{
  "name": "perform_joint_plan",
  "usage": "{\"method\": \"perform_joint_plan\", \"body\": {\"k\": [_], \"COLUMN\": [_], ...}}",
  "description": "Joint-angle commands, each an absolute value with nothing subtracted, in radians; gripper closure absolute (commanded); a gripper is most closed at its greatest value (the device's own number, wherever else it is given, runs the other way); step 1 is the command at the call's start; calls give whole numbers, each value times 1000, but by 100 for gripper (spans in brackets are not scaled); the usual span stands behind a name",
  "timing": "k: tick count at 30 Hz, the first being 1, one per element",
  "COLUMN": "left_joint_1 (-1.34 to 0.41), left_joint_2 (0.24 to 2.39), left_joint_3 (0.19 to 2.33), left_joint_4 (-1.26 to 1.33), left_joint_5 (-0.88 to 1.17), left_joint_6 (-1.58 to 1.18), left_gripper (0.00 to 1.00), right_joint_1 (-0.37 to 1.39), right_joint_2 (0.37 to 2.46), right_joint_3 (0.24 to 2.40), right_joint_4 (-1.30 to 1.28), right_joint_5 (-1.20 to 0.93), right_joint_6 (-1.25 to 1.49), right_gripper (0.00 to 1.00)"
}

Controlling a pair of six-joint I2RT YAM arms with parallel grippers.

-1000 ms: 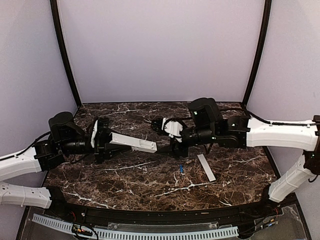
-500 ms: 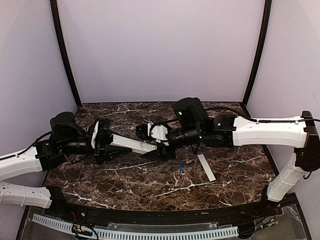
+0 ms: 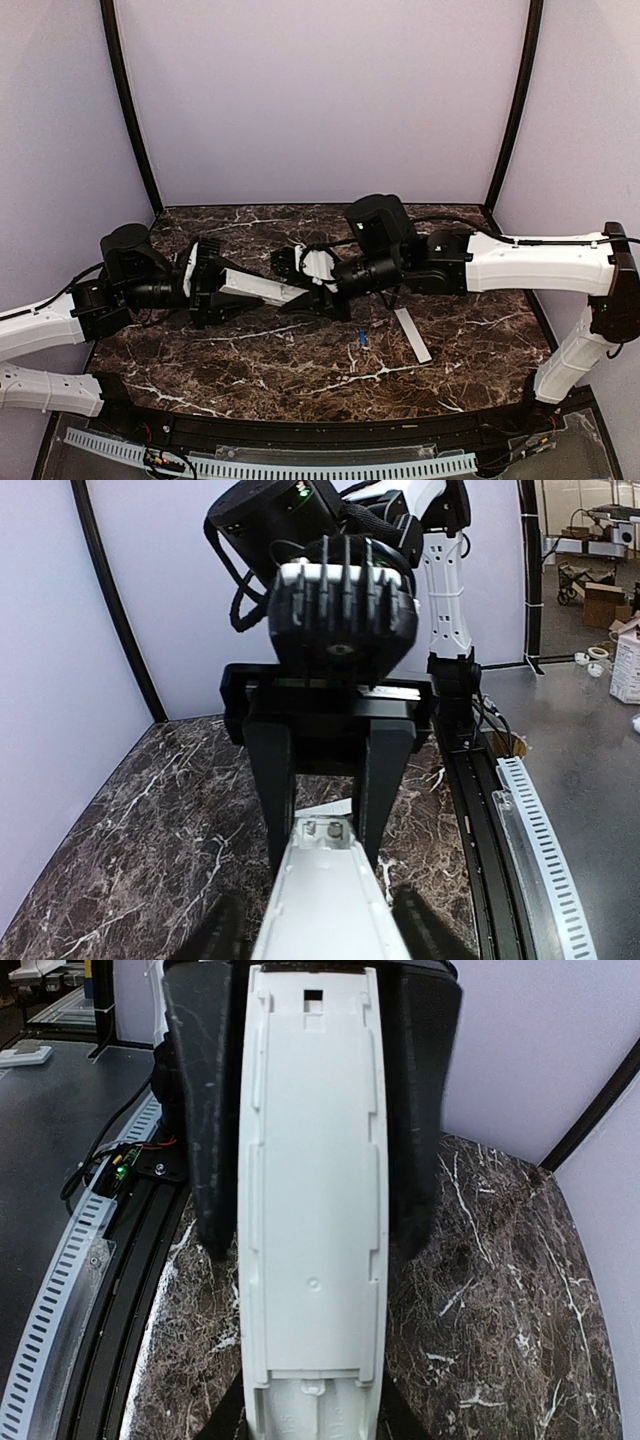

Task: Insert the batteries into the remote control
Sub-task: Pass from the left arm to the right, then place the remote control without batteries at the center of the board.

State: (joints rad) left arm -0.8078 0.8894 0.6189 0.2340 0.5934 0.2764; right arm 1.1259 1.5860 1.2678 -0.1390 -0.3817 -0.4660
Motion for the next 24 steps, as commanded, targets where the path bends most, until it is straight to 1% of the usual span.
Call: {"method": "perform_joint_plan", "body": {"k": [1, 3, 8, 14, 20, 24], "left_joint_1": [-810, -810, -808, -808, -808, -808], "left_joint_2": [854, 815, 678, 672, 697, 694], "left_joint_3": [618, 610, 554, 554, 574, 575], "left_joint_4": [266, 287, 392, 396, 358, 352], "left_joint_5": [499, 458, 296, 134, 91, 83], "left_joint_6": [211, 194, 174, 182, 193, 199], "left_gripper": [6, 2, 1, 1, 1, 1], "right_joint_1": [1134, 1137, 1189, 1243, 1262, 1264], "right_joint_2": [1580, 1592, 1670, 1809, 1887, 1912], "right_joint_3": [1257, 1239, 1208, 1252, 1281, 1282], "right_joint_4": [-213, -275, -441, -591, -643, -653], "right_joint_5": [-326, -280, -133, -69, -60, -79], "right_joint_6": [-426, -387, -302, -211, -203, -209], "right_gripper": [93, 94, 91, 88, 85, 77]}}
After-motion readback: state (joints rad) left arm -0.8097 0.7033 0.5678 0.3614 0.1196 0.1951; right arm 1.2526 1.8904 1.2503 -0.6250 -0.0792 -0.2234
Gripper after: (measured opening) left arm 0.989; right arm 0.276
